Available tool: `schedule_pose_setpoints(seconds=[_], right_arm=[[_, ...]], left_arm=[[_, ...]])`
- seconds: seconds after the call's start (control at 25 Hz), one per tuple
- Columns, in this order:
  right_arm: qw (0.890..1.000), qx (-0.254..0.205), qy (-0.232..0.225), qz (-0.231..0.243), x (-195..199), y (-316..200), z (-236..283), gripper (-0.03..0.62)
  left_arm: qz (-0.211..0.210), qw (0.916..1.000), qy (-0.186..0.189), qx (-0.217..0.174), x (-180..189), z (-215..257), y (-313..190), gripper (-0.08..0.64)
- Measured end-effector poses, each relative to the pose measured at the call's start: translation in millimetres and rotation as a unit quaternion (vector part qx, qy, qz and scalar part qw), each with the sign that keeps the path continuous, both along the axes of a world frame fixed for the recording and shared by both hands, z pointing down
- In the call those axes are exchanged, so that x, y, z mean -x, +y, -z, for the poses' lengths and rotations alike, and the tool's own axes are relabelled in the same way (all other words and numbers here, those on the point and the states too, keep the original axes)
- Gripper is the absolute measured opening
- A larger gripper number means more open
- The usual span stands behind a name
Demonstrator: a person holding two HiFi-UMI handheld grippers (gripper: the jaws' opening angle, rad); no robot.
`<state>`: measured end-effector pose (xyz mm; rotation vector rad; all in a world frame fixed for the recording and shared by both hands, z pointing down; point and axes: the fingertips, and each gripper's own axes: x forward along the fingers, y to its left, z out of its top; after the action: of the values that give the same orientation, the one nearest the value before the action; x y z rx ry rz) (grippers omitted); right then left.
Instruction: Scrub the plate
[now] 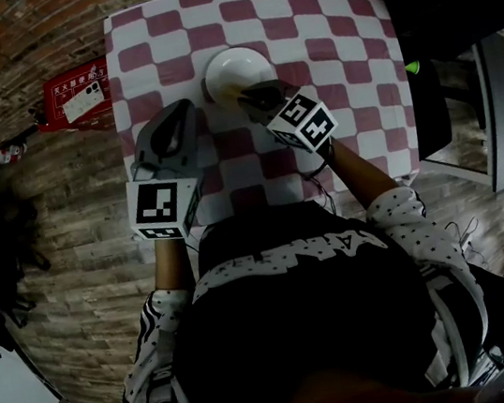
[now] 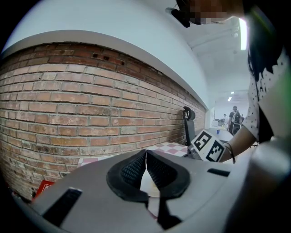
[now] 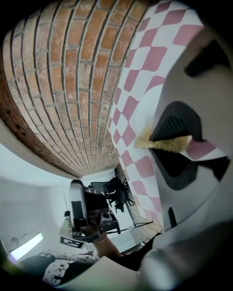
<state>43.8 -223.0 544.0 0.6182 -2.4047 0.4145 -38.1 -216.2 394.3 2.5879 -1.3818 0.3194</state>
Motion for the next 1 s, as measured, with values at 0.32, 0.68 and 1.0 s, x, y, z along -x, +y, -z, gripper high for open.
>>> schedule_pose_setpoints(seconds=[0.32, 0.68, 1.0], right_arm=[[0.997, -0.022, -0.024, -0.073, -29, -40, 6, 0.054], [0.993, -0.024, -0.032, -0.109, -43, -69, -2, 0.054], [0.994, -0.028, -0.016, -0.102, -45, -78, -10, 0.054]], left_arm=[[0.0, 1.0, -0.003, 0.004, -3, -1, -2, 0.014], [0.013, 0.9998, -0.013, 0.008, 2, -3, -5, 0.014], [0.02, 0.9995, -0.02, 0.011, 6, -4, -3, 0.014]])
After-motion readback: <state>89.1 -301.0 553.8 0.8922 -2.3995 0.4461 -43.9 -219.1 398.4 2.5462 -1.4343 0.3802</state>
